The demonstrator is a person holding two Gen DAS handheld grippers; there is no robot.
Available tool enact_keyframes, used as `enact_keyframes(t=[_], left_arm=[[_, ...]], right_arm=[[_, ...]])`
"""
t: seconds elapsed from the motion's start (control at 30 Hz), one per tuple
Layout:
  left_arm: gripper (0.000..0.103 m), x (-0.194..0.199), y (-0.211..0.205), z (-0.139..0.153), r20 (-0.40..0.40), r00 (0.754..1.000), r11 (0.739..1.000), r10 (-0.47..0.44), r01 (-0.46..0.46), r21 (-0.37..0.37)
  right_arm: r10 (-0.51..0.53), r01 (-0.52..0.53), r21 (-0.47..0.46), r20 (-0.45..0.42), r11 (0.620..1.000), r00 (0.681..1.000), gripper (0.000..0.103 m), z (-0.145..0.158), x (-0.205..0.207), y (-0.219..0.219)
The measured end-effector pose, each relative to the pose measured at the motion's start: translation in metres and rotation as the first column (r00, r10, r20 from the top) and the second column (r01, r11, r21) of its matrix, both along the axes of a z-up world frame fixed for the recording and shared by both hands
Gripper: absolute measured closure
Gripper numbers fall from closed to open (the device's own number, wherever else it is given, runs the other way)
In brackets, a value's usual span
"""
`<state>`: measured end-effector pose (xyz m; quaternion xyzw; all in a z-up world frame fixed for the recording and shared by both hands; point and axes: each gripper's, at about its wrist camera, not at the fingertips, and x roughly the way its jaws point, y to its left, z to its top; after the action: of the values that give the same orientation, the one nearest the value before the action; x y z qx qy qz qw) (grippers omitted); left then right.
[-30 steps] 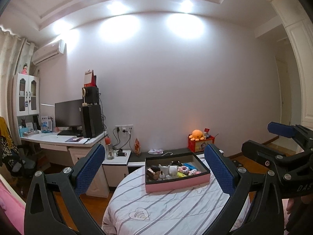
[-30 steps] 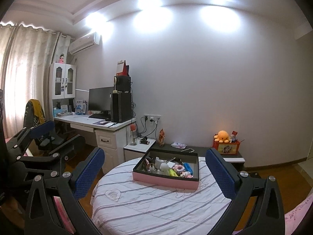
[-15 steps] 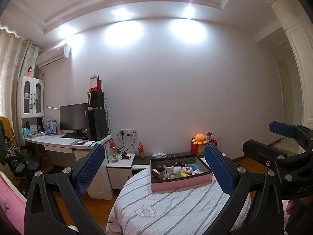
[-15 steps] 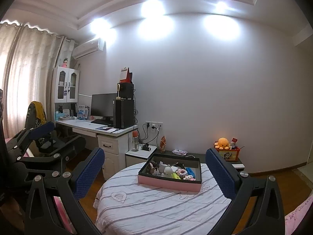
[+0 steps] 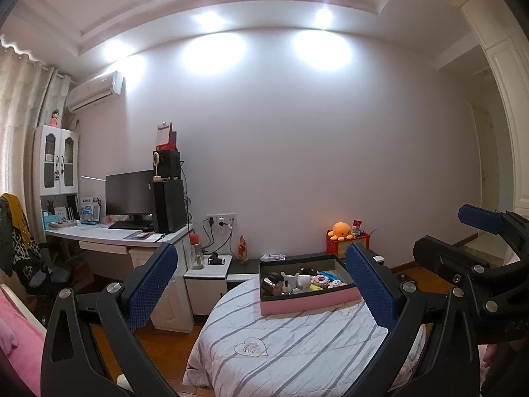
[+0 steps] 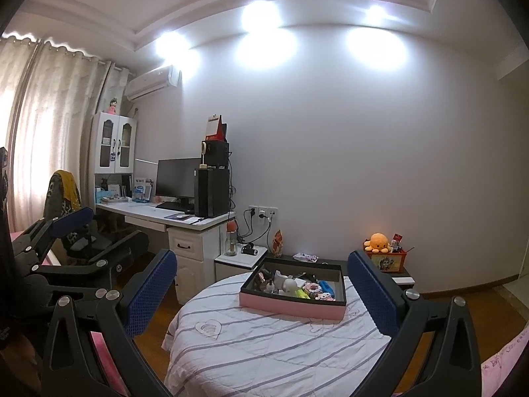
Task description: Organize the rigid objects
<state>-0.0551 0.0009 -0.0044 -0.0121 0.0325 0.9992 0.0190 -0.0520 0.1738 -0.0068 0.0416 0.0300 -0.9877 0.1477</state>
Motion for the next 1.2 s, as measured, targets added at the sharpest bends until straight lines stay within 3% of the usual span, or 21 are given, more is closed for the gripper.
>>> enact_keyframes(t=[0.67,1.2], left_arm=[[0.0,0.008,0.009,-0.001,-0.007,1.0,1.0,-0.024,0.024,0.009],[0.0,-0.011,0.014,-0.002,0.019,1.0,1.0,-0.006,0.006,0.005]], right_arm=[[-0.033,0.033,-0.007,-0.034,0.999,0.999,0.0,-0.001,0.018,0.008],[-0.051,0.051,-0.004,-0.032,0.999,0.998,0.0,-0.001,0.008,0.005]])
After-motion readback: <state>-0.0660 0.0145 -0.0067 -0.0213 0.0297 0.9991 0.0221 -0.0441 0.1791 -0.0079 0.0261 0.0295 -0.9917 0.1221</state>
